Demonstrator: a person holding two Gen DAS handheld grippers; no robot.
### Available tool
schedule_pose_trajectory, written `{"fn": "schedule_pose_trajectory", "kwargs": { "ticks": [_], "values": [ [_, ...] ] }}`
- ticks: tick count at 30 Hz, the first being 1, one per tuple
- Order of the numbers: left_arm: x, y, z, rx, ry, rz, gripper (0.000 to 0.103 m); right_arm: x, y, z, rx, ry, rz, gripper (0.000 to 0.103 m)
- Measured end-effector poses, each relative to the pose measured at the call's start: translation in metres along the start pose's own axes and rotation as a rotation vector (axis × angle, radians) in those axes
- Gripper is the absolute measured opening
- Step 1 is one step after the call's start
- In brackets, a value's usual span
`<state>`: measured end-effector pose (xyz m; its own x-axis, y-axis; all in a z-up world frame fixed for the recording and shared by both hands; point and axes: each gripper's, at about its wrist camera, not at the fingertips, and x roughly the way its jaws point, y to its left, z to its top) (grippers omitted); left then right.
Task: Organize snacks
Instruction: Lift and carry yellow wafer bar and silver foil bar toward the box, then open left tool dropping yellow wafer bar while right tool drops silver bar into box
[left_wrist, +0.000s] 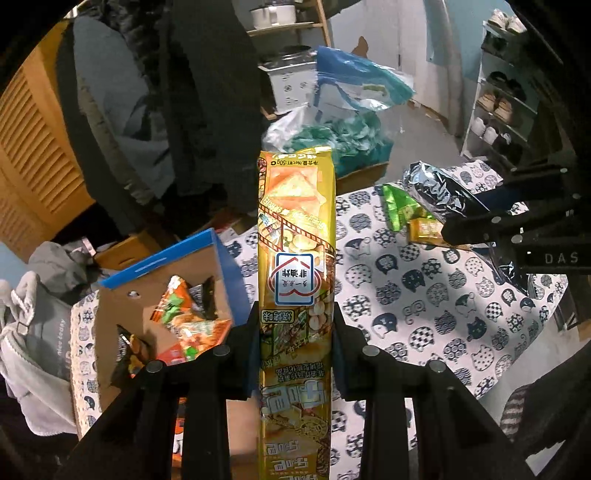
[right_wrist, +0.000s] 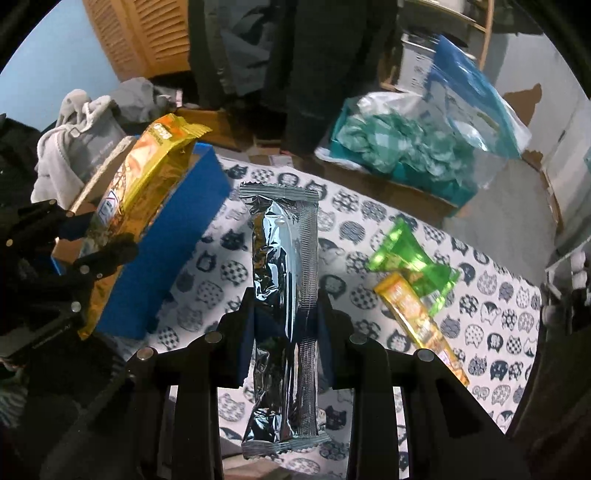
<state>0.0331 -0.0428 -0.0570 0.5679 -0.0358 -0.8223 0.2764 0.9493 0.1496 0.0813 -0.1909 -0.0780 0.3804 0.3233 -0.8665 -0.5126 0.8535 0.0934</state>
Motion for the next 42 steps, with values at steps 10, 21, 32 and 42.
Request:
{"fn": "schedule_pose_trajectory", "kwargs": {
  "ticks": [10,21,32,42],
  "values": [
    [-0.002,0.051,-0.02,-0.077,-0.008,0.032,0.032,0.018,0.055,0.035,-0.062,0.01,0.048,0.028],
    [0.009,0.112,-0.048,-0.12,0.018,0.079,0.032,0.055,0.113,0.064,-0.116,0.056,0.086,0.028],
    [0.015,0.165,-0.069,-0.197,0.044,0.154,0.032,0.093,0.174,0.087,-0.17,0.114,0.137,0.028],
    [0.032,0.189,-0.085,-0.259,0.101,0.136,0.033,0.121,0.196,0.085,-0.153,0.17,0.202,0.032]
  ]
}}
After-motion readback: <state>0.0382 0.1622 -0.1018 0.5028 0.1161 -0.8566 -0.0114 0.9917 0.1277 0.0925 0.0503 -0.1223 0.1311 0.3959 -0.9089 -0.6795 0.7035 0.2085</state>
